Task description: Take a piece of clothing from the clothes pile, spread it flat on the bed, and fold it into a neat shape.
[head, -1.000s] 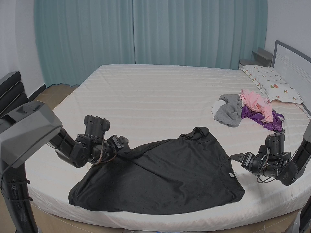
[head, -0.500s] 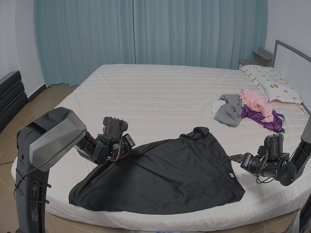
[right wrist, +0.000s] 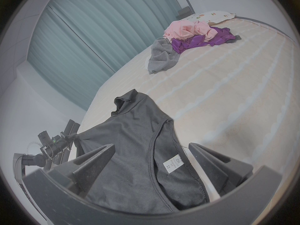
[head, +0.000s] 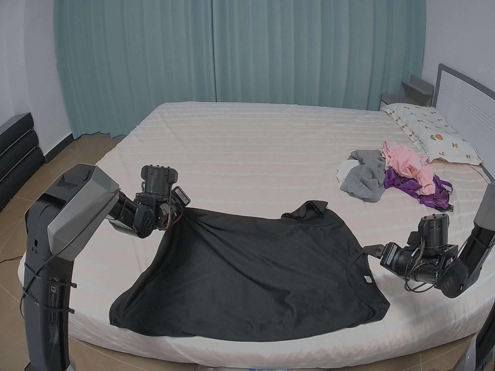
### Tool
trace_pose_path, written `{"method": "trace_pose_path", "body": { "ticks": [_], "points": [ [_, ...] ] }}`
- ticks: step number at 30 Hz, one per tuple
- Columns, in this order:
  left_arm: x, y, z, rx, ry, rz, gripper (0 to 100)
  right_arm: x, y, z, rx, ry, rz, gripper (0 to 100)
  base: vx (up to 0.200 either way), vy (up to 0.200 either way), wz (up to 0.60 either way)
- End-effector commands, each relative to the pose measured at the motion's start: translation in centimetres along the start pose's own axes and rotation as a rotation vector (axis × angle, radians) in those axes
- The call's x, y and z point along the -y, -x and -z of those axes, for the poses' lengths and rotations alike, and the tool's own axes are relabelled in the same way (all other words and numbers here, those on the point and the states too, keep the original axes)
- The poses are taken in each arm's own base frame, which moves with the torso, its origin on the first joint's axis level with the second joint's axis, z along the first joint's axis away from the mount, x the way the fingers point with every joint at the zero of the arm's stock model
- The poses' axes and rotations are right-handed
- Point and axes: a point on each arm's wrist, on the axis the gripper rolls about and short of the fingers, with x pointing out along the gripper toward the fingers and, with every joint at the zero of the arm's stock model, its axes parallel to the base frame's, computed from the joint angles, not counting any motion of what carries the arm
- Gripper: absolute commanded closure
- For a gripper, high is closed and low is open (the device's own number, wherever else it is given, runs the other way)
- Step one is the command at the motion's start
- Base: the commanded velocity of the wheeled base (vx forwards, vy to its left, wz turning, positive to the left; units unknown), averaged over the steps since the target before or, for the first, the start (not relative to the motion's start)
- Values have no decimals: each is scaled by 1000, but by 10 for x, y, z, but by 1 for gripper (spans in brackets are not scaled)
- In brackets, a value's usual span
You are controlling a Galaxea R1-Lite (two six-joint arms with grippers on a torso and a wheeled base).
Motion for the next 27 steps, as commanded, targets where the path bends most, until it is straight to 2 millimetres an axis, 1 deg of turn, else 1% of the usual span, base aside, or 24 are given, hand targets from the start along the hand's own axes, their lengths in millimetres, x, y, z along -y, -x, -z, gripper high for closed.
{"method": "trace_pose_path", "body": {
  "ticks": [1, 4, 5, 10, 11, 15, 20, 21, 23, 25, 27],
  "points": [
    [-12, -15, -12, 26, 20, -8, 100, 3, -7, 5, -14, 1, 11, 0, 0, 0, 0],
    [-15, -23, -13, 33, 26, -8, 100, 3, -8, 5, -8, 2, 9, 0, 0, 0, 0],
    [-17, -29, -11, 32, 21, -11, 100, 3, -8, 5, -4, 2, 6, 0, 0, 0, 0],
    [-11, -31, -10, 2, 18, 14, 100, 3, -8, 5, -4, 1, 4, 0, 0, 0, 0],
    [-10, -31, -12, 7, 19, 22, 0, 3, -8, 5, -4, 1, 4, 0, 0, 0, 0],
    [-4, -32, -23, 52, 0, 50, 0, 3, -7, 4, -3, 1, 3, 0, 0, 0, 0],
    [-10, -31, -36, 76, -18, 37, 0, 3, -7, 5, -4, 1, 4, 0, 0, 0, 0],
    [-10, -31, -36, 76, -18, 37, 0, 3, -7, 5, -4, 1, 4, 0, 0, 0, 0],
    [-21, -31, -41, 65, -40, 6, 0, 3, -7, 5, -4, 1, 4, 0, 0, 0, 0],
    [-26, -31, -40, 57, -54, -9, 0, 3, -7, 5, -4, 1, 4, 0, 0, 0, 0],
    [-36, -34, -44, 61, -66, -27, 0, 3, -7, 5, -5, 1, 5, 0, 0, 0, 0]
  ]
}}
